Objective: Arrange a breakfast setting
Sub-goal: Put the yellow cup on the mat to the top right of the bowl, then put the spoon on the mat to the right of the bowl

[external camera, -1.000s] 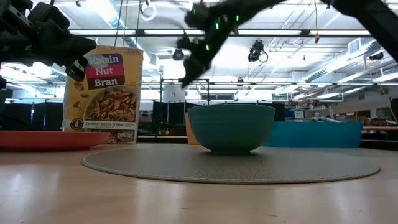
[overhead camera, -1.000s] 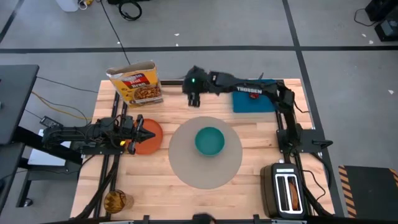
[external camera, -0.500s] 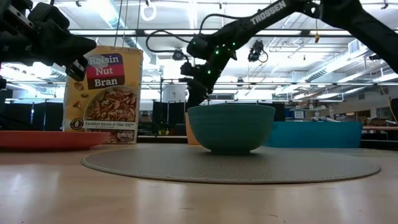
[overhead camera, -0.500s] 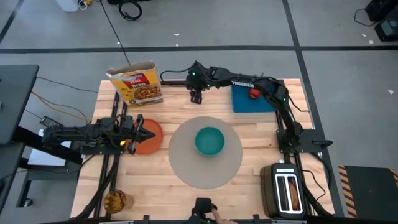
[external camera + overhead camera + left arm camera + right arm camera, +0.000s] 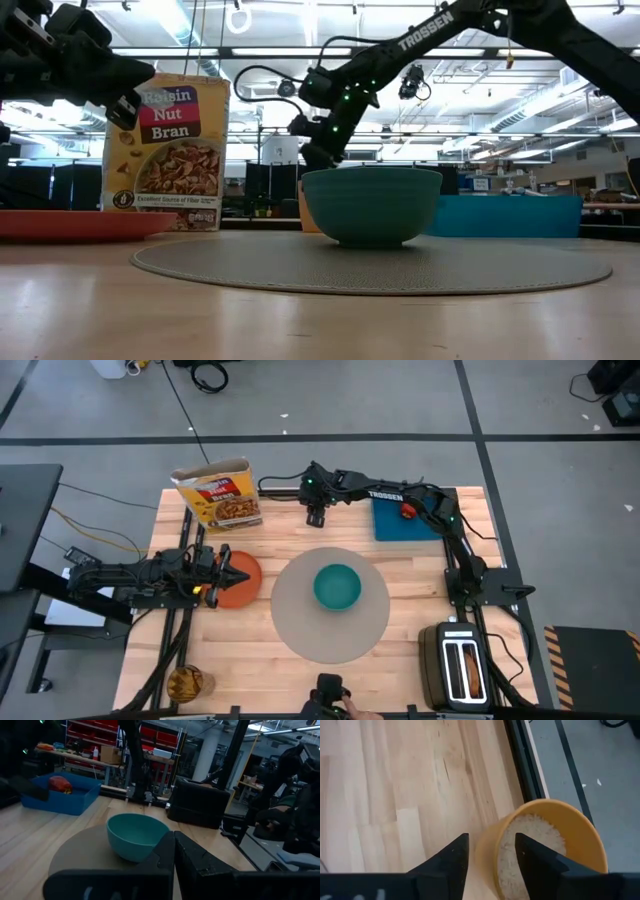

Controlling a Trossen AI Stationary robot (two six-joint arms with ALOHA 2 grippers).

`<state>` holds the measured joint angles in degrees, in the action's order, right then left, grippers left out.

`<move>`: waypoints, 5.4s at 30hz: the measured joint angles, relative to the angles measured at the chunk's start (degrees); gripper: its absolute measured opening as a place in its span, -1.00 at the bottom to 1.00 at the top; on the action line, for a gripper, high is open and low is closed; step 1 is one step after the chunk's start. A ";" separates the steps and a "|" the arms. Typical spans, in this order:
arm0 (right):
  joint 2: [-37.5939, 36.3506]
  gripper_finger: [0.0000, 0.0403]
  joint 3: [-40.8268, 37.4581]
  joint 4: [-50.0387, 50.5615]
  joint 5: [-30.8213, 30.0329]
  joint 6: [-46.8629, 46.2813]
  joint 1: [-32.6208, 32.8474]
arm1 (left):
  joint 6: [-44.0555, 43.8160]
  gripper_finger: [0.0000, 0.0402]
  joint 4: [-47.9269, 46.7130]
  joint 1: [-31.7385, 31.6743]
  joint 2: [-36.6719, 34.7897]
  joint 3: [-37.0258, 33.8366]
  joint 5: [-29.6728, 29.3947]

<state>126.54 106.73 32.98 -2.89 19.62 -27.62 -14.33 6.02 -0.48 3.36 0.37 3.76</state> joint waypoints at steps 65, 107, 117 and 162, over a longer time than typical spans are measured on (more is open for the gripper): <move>-47.51 -0.92 -41.00 17.34 -5.58 -35.66 23.77 | -0.01 -0.94 -0.02 0.00 0.01 0.00 -0.03; -38.58 -0.90 -46.94 1.78 -6.04 -32.42 22.58 | -0.02 -0.94 -0.24 0.00 0.02 0.01 -0.01; -38.58 -0.78 -46.94 2.60 -5.99 -34.59 22.18 | 0.02 -0.94 -0.26 0.01 0.01 0.00 -0.01; -50.80 -0.21 -53.32 -26.97 -7.39 -16.49 52.12 | -0.16 -0.94 0.24 0.01 0.02 -0.01 -0.03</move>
<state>75.75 53.41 6.02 -10.28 3.13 24.50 -14.49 6.26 -0.47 3.38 0.36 3.73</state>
